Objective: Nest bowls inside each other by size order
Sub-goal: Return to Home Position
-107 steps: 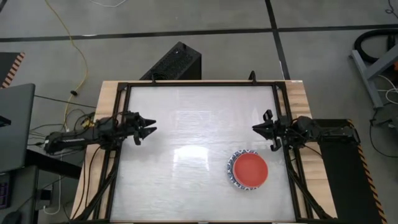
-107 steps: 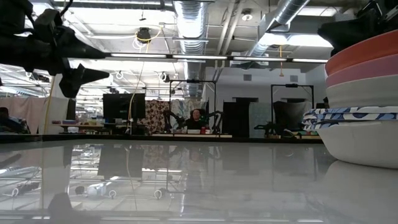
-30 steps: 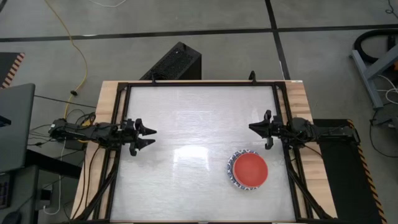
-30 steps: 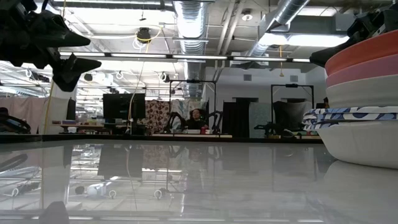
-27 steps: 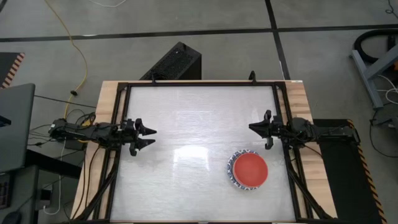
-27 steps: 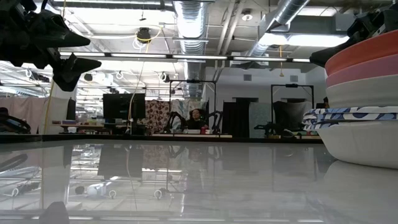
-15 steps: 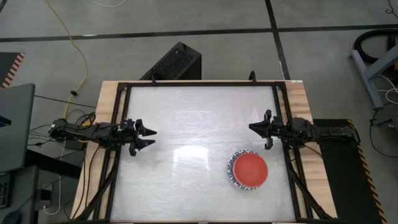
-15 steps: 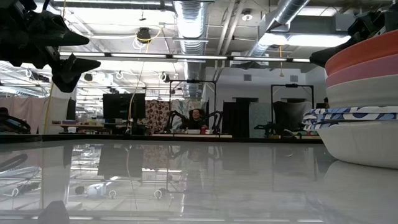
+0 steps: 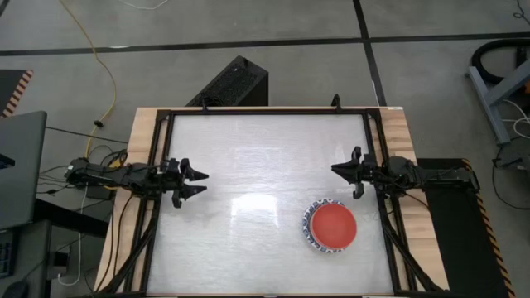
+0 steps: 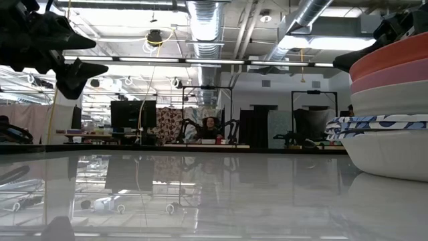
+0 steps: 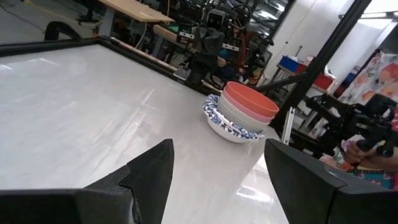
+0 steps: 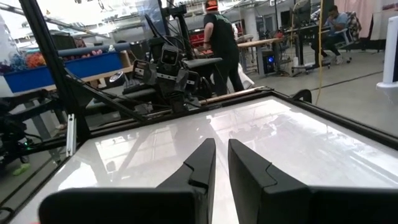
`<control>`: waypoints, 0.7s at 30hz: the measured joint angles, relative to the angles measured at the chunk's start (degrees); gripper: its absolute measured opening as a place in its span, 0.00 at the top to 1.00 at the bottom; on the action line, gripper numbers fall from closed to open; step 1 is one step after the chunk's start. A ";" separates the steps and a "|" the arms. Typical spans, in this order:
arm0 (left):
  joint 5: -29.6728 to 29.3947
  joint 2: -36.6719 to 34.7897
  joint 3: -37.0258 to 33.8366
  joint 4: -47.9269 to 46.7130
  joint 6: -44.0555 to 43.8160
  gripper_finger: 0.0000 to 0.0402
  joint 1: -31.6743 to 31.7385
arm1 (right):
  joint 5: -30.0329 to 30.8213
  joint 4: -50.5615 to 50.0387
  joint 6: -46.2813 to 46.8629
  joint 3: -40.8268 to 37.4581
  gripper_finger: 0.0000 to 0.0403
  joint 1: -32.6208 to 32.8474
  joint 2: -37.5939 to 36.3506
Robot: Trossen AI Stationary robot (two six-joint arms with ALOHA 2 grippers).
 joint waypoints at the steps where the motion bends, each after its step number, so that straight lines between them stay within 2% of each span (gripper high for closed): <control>1: 0.00 0.00 0.00 0.02 -0.53 0.40 0.00 | 0.01 0.00 -0.55 0.00 0.84 0.00 0.00; 12: -0.17 -0.01 0.00 0.02 1.00 0.40 0.00 | 0.02 0.00 -1.28 0.00 0.84 0.00 0.00; 21: -0.17 0.00 0.00 0.03 -3.17 0.40 0.00 | 0.02 0.00 -1.34 -0.01 0.84 0.00 0.00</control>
